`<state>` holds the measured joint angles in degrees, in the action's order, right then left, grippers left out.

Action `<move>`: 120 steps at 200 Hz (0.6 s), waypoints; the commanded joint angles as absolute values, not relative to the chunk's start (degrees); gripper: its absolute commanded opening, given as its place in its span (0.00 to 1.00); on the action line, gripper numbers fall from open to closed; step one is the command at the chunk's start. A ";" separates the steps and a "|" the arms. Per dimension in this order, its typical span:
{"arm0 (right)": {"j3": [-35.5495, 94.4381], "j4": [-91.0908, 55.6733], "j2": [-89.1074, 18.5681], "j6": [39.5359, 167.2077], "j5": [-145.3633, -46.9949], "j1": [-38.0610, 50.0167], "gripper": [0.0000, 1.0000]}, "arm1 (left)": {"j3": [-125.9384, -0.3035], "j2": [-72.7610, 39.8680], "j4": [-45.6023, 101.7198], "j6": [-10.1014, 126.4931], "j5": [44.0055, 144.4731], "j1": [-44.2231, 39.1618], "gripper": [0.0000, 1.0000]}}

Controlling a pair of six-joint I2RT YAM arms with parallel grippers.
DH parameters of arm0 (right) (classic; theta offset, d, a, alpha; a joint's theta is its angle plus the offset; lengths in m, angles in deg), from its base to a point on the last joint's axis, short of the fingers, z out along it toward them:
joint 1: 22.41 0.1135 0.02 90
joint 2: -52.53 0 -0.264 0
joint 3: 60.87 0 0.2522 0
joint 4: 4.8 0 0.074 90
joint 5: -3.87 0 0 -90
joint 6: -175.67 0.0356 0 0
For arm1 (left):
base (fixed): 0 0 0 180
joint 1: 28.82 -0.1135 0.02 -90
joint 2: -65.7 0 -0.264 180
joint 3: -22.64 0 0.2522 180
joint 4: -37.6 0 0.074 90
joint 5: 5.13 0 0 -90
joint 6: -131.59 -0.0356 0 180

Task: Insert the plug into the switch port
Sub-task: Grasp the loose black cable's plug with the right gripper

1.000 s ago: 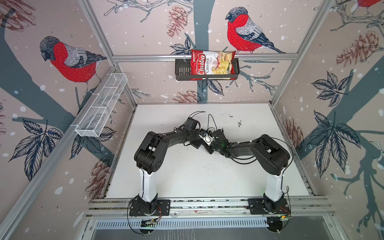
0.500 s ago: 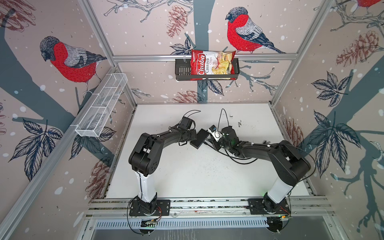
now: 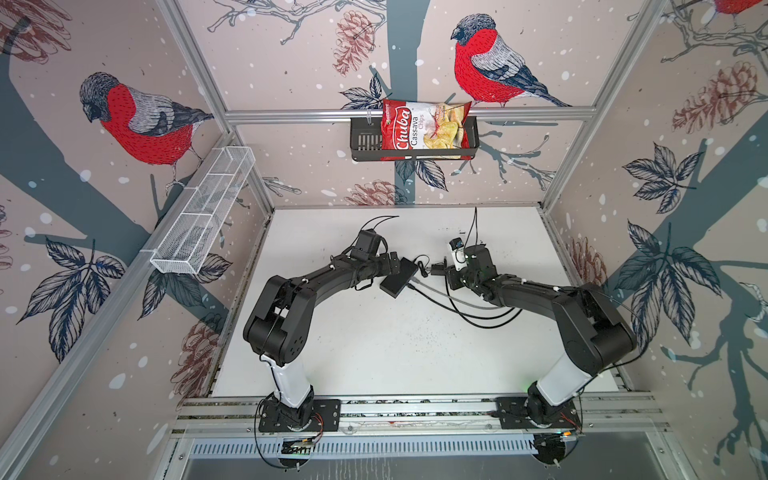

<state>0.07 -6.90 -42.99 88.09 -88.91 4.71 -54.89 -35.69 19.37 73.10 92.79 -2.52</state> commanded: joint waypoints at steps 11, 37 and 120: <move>1.76 -8.87 -44.98 92.45 -87.88 3.70 0.29 | -53.75 -34.67 24.16 73.12 96.00 -2.68 0.96; 4.28 -9.49 -48.30 92.61 -87.48 3.61 0.28 | -53.20 -34.85 25.10 73.39 96.82 -2.63 0.96; 17.45 -14.17 -61.15 92.22 -84.47 4.47 0.28 | -52.17 -34.88 26.19 73.50 97.50 -2.65 0.96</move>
<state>14.01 -11.18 -58.43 92.02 -87.21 4.23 -52.44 -35.16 23.87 73.31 96.81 -2.52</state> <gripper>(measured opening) 0.281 0.958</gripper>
